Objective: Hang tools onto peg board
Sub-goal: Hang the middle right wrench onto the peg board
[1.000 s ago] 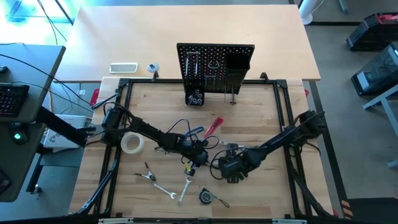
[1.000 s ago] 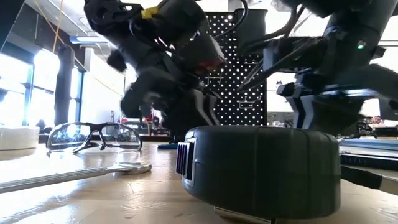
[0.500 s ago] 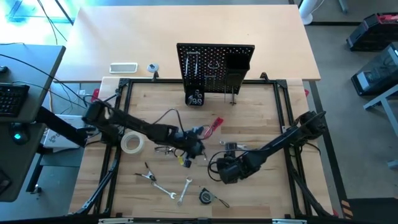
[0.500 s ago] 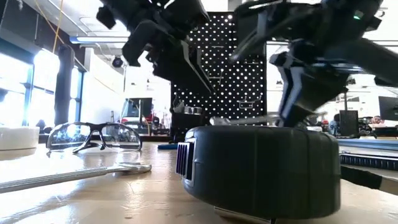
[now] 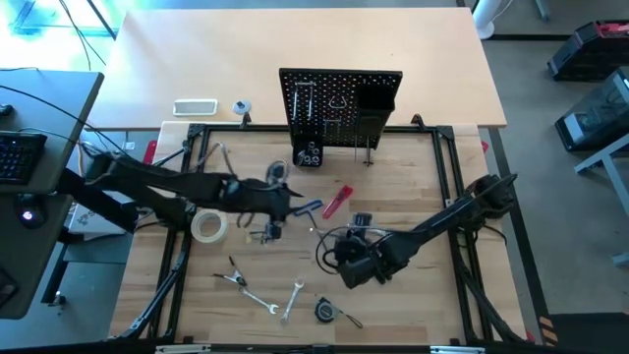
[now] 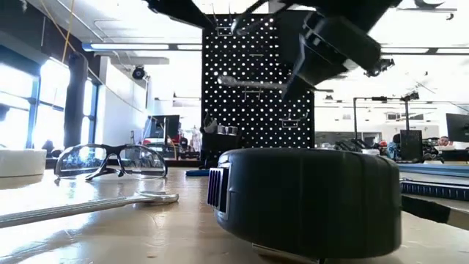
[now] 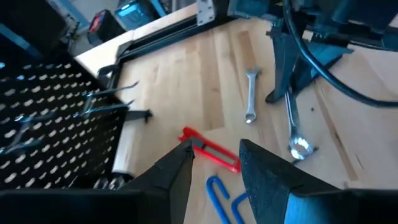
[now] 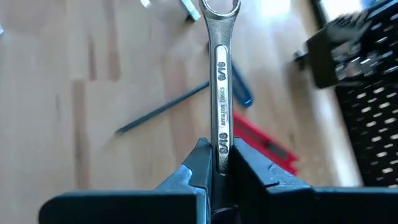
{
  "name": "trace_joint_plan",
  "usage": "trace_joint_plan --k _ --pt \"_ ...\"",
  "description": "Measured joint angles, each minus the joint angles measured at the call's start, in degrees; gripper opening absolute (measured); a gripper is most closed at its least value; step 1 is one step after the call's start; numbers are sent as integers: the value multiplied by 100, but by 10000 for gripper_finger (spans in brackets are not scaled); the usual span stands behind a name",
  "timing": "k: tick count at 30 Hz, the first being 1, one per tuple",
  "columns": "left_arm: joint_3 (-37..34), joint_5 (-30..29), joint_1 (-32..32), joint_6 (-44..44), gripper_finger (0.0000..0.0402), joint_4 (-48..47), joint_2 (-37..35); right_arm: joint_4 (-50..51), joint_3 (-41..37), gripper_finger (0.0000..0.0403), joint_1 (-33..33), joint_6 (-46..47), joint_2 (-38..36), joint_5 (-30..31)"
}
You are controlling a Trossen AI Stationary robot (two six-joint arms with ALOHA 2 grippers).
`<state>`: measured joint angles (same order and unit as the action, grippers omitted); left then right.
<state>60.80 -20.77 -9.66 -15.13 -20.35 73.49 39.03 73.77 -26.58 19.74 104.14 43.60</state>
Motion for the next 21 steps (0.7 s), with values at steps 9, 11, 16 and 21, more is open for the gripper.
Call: trace_joint_plan --k 9,11,16,21 --pt "-226 -479 -274 470 127 -945 -1087 -961 139 30 348 -1395 -610 281" --pt "-515 -572 -348 571 127 -836 -1337 -1199 139 30 481 -1720 -811 298" --pt "-1455 -691 -519 849 127 -210 -1915 -1912 139 30 896 -2419 -1274 250" --pt "-2462 -697 -705 910 127 931 -2283 -2948 141 30 1358 -3086 -1426 334"
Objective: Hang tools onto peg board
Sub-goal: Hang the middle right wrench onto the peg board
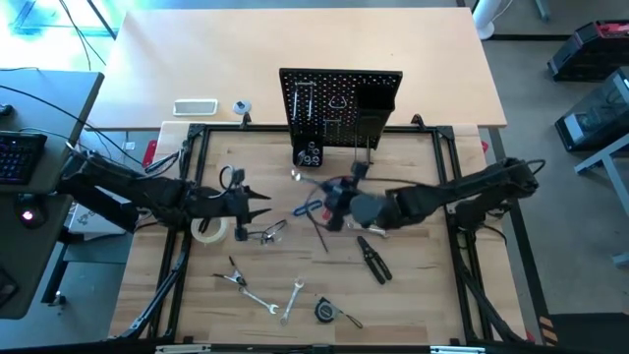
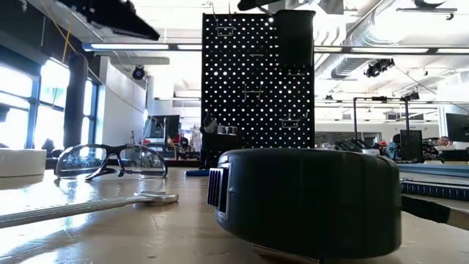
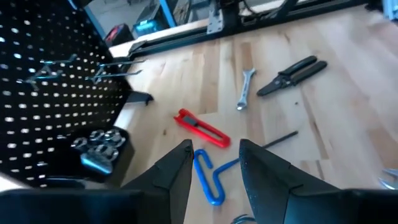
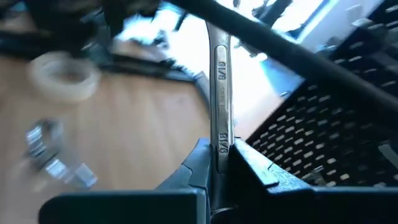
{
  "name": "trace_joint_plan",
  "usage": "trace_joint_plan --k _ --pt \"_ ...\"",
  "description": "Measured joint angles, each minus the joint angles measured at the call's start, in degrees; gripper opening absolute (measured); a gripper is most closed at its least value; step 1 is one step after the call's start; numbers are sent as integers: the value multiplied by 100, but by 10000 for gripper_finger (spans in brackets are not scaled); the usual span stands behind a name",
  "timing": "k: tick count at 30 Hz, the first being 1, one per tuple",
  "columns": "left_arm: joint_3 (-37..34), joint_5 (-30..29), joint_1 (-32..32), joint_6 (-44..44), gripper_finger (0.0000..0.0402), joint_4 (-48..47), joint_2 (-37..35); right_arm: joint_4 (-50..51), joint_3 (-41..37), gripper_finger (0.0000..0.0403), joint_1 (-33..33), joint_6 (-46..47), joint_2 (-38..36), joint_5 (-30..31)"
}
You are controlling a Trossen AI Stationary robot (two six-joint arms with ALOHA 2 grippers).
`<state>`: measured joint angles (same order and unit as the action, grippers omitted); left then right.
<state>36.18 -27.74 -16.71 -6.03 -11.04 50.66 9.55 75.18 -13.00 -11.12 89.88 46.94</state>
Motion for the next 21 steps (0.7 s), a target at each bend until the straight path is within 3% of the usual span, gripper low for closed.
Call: trace_joint_plan --k 10,21 --pt "-1197 -127 -190 -13 126 1254 -64 -1302 0 30 574 -1009 1 1057" --pt "-1403 -125 -188 -181 126 1938 -64 -1333 0 30 951 -1217 325 1403"
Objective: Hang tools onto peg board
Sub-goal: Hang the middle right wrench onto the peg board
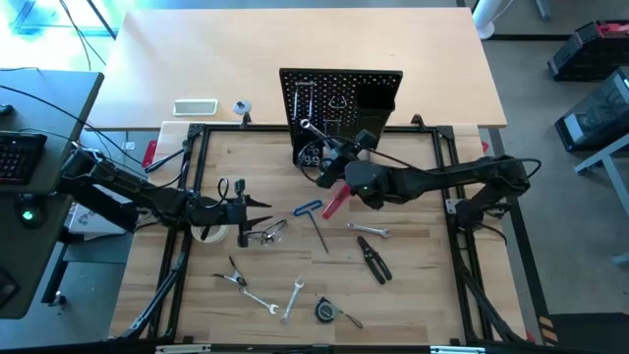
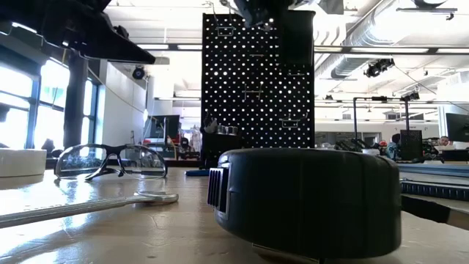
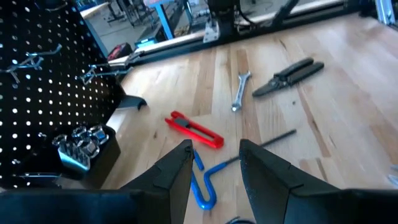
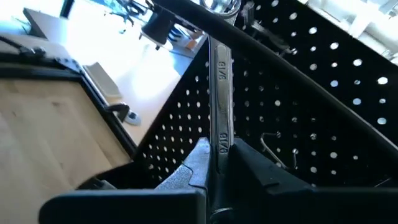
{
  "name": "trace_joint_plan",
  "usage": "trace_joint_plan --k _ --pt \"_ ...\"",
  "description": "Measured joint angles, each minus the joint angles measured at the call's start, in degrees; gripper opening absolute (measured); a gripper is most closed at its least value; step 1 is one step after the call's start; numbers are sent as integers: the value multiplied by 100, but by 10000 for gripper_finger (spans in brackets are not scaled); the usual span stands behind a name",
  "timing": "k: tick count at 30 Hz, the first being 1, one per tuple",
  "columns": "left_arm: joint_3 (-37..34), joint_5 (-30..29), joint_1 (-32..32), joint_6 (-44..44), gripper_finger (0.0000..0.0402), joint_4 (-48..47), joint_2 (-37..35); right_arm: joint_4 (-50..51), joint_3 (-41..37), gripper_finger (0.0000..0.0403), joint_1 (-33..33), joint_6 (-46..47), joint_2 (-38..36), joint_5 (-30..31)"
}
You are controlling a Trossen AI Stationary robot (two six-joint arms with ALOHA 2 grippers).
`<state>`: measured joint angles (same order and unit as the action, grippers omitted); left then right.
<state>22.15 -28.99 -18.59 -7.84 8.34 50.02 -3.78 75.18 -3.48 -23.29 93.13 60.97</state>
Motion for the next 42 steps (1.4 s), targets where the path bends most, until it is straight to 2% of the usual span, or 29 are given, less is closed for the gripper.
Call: trace_joint_plan --k 3,14,21,32,42 --pt "0 2 0 57 126 40 0 -51 -2 30 11 -231 76 199" --pt "0 7 24 -21 126 61 2 -117 -2 30 -278 -517 71 155" --pt "0 7 24 -32 126 59 2 -504 -2 30 -372 -1167 71 656" --pt "0 7 24 -30 126 -16 4 -823 -2 30 -195 -1619 71 900" --pt "1 7 24 -19 126 -55 4 -763 -2 30 122 -1650 71 786"
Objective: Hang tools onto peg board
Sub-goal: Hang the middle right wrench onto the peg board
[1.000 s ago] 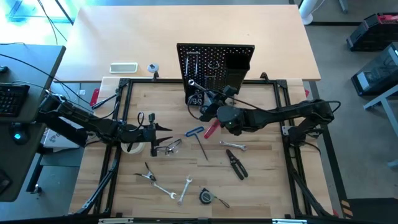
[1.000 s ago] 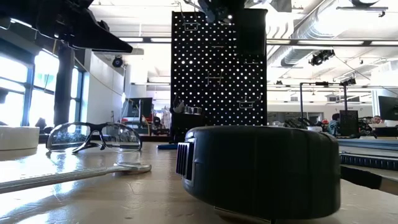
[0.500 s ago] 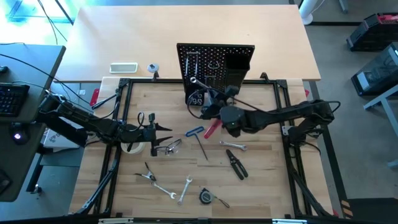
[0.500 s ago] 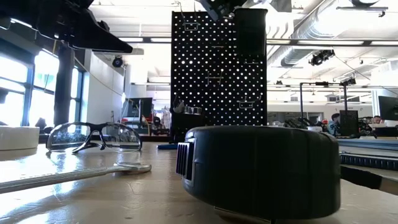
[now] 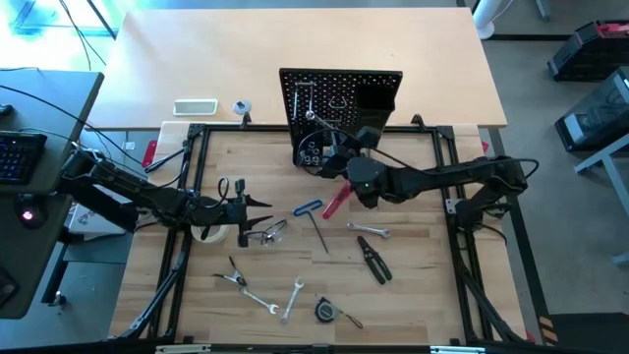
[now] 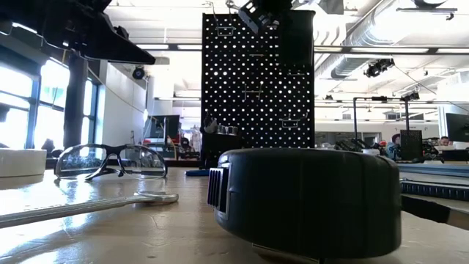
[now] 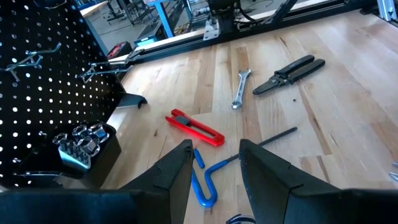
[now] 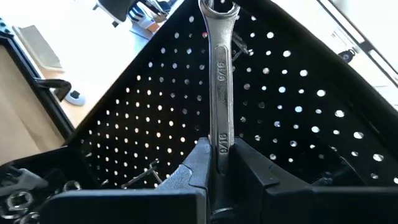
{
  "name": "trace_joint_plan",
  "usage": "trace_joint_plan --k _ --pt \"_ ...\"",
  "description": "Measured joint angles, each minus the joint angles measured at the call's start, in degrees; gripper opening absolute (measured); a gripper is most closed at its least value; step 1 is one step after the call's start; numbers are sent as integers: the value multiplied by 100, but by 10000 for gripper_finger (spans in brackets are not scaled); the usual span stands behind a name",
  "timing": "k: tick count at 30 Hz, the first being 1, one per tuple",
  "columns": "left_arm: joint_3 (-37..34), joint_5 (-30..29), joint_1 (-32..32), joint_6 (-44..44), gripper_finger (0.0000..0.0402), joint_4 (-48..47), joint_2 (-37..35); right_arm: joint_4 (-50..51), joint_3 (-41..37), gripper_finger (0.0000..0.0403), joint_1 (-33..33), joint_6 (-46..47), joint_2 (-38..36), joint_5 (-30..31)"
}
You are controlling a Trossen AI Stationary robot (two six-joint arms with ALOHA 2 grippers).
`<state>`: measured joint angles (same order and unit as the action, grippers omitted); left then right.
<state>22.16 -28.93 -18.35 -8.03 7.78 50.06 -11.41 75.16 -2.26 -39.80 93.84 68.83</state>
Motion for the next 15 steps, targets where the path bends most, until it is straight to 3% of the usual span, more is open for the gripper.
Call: trace_joint_plan --k 11,15 --pt "1 0 0 48 126 -30 2 41 0 30 392 141 0 -208" --pt "1 0 0 48 126 -21 2 66 0 48 502 358 0 -337"
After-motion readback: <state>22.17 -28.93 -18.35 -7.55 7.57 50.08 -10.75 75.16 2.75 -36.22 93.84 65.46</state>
